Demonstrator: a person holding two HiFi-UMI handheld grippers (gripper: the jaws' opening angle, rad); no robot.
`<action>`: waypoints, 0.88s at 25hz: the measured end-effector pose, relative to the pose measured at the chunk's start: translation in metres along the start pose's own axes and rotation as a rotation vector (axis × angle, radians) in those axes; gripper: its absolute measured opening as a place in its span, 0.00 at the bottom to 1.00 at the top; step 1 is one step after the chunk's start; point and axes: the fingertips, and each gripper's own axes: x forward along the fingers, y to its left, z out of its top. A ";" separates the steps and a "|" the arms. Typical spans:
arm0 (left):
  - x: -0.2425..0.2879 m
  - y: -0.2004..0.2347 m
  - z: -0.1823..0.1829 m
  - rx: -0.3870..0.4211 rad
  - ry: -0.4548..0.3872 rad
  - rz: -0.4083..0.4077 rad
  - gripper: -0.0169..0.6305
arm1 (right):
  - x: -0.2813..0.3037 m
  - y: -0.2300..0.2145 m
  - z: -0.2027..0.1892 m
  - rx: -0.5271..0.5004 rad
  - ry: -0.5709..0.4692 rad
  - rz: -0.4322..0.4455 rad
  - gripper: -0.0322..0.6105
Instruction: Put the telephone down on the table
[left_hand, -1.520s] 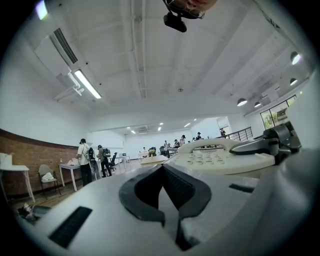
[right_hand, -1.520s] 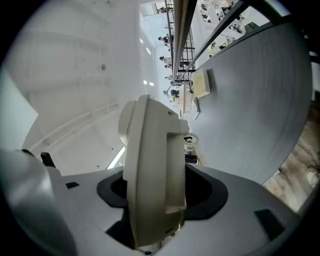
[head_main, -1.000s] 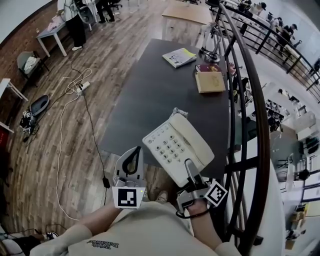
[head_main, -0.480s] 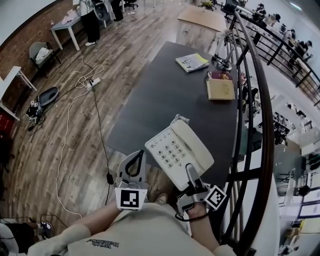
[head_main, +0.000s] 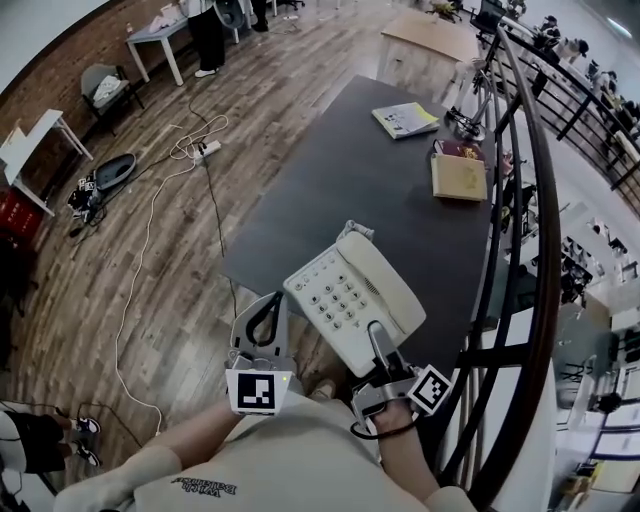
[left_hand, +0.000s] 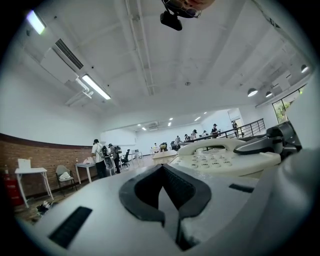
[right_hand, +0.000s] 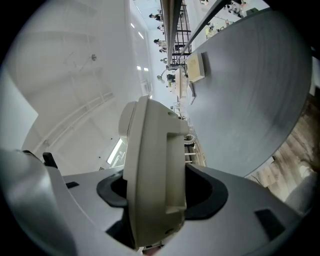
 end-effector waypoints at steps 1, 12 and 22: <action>-0.001 -0.001 0.000 -0.001 -0.003 0.010 0.03 | 0.001 -0.001 0.001 -0.001 0.009 0.000 0.47; 0.005 0.007 0.004 0.025 -0.007 0.055 0.03 | 0.021 0.002 0.016 -0.014 0.050 0.022 0.47; 0.076 0.022 -0.004 0.025 -0.054 0.002 0.03 | 0.072 -0.006 0.046 -0.044 0.016 0.022 0.47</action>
